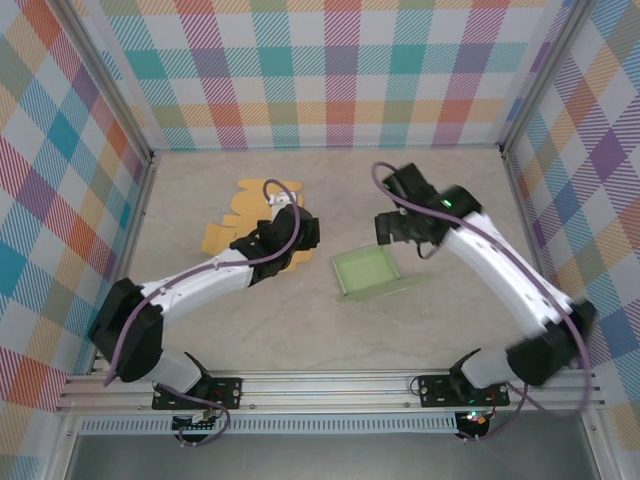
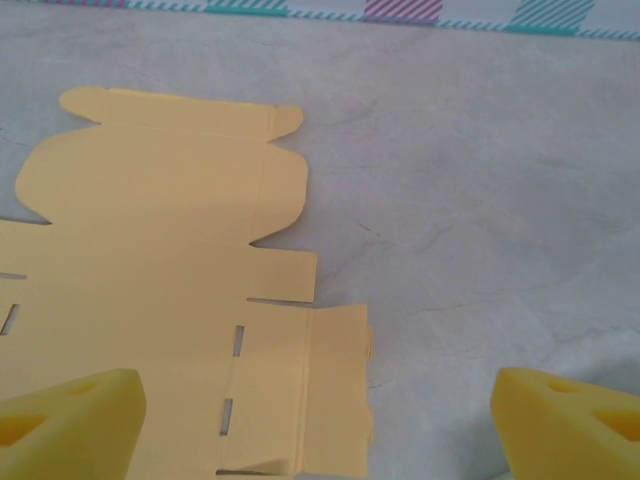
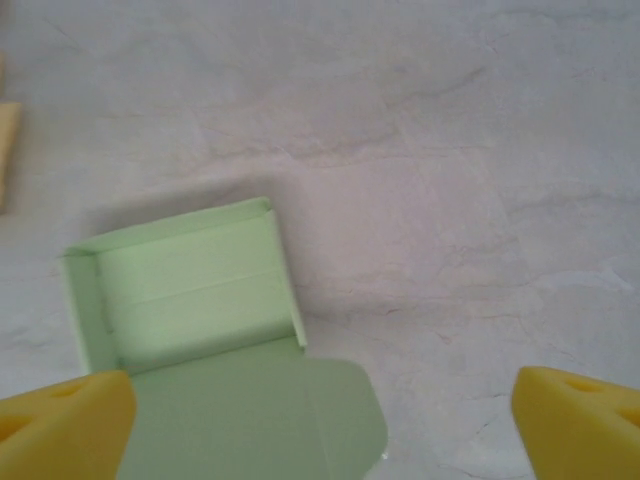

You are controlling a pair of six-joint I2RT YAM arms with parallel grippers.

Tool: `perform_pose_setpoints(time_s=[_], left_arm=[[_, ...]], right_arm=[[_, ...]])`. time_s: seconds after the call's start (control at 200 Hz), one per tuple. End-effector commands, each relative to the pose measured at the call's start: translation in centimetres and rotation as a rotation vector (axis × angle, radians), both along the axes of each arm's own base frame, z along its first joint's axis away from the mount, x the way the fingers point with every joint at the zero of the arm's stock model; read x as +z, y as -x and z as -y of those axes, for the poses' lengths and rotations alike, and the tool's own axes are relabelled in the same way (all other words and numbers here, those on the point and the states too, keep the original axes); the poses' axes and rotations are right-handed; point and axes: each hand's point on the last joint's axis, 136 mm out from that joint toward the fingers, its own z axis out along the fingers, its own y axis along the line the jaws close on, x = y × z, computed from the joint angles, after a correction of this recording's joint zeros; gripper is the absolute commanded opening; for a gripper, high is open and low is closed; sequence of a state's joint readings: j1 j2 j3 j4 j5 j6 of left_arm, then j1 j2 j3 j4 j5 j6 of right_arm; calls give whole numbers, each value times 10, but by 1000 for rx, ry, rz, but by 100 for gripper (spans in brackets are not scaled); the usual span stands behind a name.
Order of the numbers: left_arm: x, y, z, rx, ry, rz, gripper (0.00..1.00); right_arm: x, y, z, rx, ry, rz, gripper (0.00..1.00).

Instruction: Fold the paper box

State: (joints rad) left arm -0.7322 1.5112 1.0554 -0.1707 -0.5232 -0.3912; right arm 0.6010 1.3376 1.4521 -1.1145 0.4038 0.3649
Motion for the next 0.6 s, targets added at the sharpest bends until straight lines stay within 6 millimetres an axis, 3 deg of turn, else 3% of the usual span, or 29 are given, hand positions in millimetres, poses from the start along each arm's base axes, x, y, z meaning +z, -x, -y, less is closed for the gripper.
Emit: perform_pose_setpoints(time_s=[0.0,0.155,0.26,0.36,0.475,0.595], left_arm=[[-11,-17,12,-72,-81,-48,88],[-31,-38,35,-127,-114,-95,79],[-49,-48,50,-168,-146,-133,73],[-71,-55,62,-214,-183,-184,65],[-95,-56,63,-230,-241,-249,52],[-111,-53,62,-240,-270,-286,51]], right_arm=[[-3,41,3,15,-156,-9,100],[-10,98,24,-12,-296,-22,100],[-28,132,29,-21,-403,-57,100],[-58,156,27,-36,-486,-134,81],[-106,167,15,-61,-548,-240,54],[-138,157,-5,-79,-657,-256,49]])
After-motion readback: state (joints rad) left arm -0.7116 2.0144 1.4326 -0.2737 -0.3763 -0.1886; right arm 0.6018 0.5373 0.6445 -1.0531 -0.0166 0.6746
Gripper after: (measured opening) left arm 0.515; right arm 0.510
